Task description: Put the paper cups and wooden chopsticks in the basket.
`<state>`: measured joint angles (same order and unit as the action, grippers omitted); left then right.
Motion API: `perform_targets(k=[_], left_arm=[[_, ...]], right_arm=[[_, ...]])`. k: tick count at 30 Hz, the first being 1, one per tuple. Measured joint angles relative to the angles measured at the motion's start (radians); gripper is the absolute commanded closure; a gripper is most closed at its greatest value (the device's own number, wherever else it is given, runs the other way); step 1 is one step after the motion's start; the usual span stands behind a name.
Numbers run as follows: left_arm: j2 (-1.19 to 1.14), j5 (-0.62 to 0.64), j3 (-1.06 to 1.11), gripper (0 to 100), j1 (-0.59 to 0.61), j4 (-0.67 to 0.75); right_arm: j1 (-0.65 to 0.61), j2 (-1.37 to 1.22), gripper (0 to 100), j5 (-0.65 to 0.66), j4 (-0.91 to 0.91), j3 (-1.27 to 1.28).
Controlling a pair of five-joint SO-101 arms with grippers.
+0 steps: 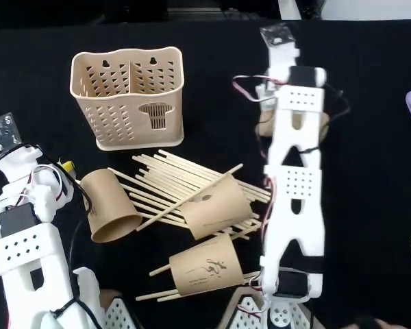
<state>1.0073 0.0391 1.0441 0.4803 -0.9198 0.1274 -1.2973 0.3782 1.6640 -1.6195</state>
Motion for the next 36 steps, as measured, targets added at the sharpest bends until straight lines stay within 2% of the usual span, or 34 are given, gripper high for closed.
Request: perform_targets(k=[7, 14, 24, 27, 30, 36], left_arm=[[0.0, 0.0, 0.0, 76, 0.0, 0.0], [0.0, 0.0, 0.0, 76, 0.0, 0.0], [0.0, 0.0, 0.0, 76, 0.0, 0.0], [0.0, 0.0, 0.0, 76, 0.0, 0.0], [0.0, 0.0, 0.0, 76, 0.0, 0.0], [0.0, 0.0, 0.0, 76, 0.0, 0.0]], right_arm=[[0.094, 0.124, 74.7, 0.104, 0.066, 0.0], [0.175, 0.219, 74.5, 0.114, 0.068, -0.002], [0.284, 0.161, 74.9, 0.114, 0.069, -0.002], [0.315, 0.138, 82.4, 0.114, 0.069, -0.002], [0.345, 0.135, 98.7, 0.114, 0.069, -0.002], [0.39, 0.135, 98.8, 0.112, 0.069, -0.002]])
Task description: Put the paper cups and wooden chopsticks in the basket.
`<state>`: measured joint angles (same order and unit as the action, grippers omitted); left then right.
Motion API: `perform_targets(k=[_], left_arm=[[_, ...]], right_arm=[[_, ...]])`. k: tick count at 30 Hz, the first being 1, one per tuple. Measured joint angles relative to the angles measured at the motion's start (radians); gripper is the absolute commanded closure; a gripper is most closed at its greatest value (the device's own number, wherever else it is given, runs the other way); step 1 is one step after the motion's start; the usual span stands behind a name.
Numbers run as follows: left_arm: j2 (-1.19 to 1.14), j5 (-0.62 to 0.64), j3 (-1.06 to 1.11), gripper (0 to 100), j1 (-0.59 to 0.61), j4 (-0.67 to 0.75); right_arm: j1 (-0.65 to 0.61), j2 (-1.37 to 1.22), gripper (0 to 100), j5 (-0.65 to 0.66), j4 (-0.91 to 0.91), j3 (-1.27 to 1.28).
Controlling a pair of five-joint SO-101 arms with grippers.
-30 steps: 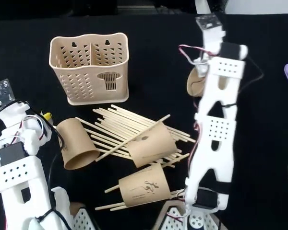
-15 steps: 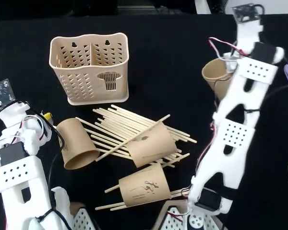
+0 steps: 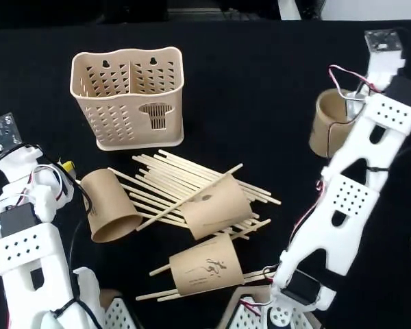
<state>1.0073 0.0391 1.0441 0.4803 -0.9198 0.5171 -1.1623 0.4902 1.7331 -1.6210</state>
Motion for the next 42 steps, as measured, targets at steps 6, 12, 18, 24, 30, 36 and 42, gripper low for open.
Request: perform_targets(k=[6, 12, 18, 24, 30, 36, 42], left_arm=[[0.0, 0.0, 0.0, 76, 0.0, 0.0], [0.0, 0.0, 0.0, 76, 0.0, 0.0], [0.0, 0.0, 0.0, 76, 0.0, 0.0], [0.0, 0.0, 0.046, 76, 0.0, 0.049], [0.0, 0.032, 0.106, 76, 0.0, 0.123], [0.0, 0.127, 0.16, 76, 0.0, 0.203], [0.0, 0.135, 0.164, 76, 0.0, 0.216]], right_arm=[[0.018, 0.044, 98.8, -0.009, 0.002, 0.014], [0.018, 0.325, 98.8, -0.043, 0.002, 0.293], [-0.072, 0.761, 98.8, -0.064, 0.002, 0.789], [-0.315, 1.174, 98.8, -0.118, -0.02, 0.996], [-0.568, 1.33, 98.8, -0.364, -0.133, 1.003], [-0.802, 1.332, 98.8, -0.46, -0.282, 1.005], [-0.956, 1.329, 98.8, -0.463, -0.344, 1.013]])
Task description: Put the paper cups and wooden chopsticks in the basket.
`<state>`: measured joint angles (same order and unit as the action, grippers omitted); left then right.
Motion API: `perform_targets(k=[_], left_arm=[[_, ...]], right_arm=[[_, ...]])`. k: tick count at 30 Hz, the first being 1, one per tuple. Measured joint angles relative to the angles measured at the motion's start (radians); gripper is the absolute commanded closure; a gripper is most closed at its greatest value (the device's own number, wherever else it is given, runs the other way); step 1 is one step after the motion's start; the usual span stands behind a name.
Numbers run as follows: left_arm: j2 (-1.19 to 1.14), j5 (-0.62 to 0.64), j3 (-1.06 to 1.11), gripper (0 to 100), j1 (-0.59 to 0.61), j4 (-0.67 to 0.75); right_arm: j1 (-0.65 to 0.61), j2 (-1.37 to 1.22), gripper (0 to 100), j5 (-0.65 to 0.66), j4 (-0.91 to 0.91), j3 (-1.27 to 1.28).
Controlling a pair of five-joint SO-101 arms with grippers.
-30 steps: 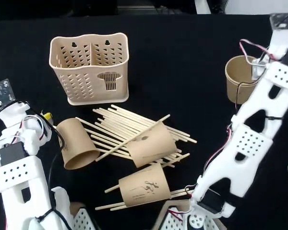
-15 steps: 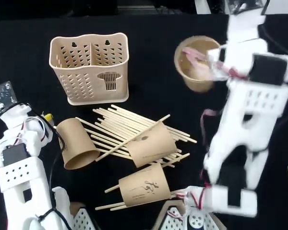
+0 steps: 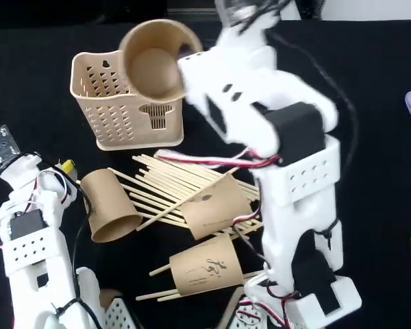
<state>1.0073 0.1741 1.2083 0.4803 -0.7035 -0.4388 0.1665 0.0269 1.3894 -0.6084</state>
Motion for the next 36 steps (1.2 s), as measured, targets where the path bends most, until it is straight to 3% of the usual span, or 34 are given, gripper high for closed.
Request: perform_targets(k=[9, 29, 31, 36], left_arm=[[0.0, 0.0, 0.0, 76, 0.0, 0.0], [0.0, 0.0, 0.0, 76, 0.046, 0.0], [0.0, 0.0, 0.0, 76, 0.046, 0.0], [0.0, 0.0, 0.0, 76, 0.046, 0.0]], right_arm=[[0.003, -0.183, 98.8, 0.0, -0.077, 0.002], [0.031, -0.273, 98.6, 0.0, -0.207, 0.121], [0.031, -0.281, 95.9, 0.0, -0.221, 0.123], [0.031, -0.282, 78.5, 0.0, -0.218, 0.123]])
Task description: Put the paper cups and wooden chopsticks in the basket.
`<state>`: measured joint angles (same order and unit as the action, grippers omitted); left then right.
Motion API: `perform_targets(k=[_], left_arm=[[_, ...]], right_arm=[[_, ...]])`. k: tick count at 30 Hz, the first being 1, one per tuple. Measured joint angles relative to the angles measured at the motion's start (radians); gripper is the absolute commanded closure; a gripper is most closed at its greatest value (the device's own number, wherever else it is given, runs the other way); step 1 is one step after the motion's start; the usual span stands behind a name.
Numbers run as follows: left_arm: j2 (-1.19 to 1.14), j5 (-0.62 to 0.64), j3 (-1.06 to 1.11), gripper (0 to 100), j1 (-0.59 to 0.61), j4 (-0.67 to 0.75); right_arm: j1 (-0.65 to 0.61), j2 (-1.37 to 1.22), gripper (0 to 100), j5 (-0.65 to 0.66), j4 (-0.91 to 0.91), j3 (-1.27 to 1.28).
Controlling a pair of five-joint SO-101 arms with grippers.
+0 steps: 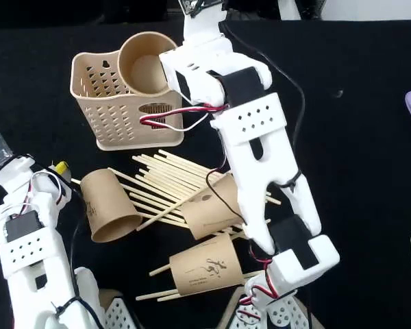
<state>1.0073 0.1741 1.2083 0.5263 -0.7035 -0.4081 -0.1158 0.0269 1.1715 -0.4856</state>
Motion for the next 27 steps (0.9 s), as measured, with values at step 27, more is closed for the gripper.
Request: perform_targets(k=[27], left_arm=[[0.0, 0.0, 0.0, 76, 0.002, 0.0]], right_arm=[[-0.253, 0.273, 78.6, 0.173, 0.456, 0.084]])
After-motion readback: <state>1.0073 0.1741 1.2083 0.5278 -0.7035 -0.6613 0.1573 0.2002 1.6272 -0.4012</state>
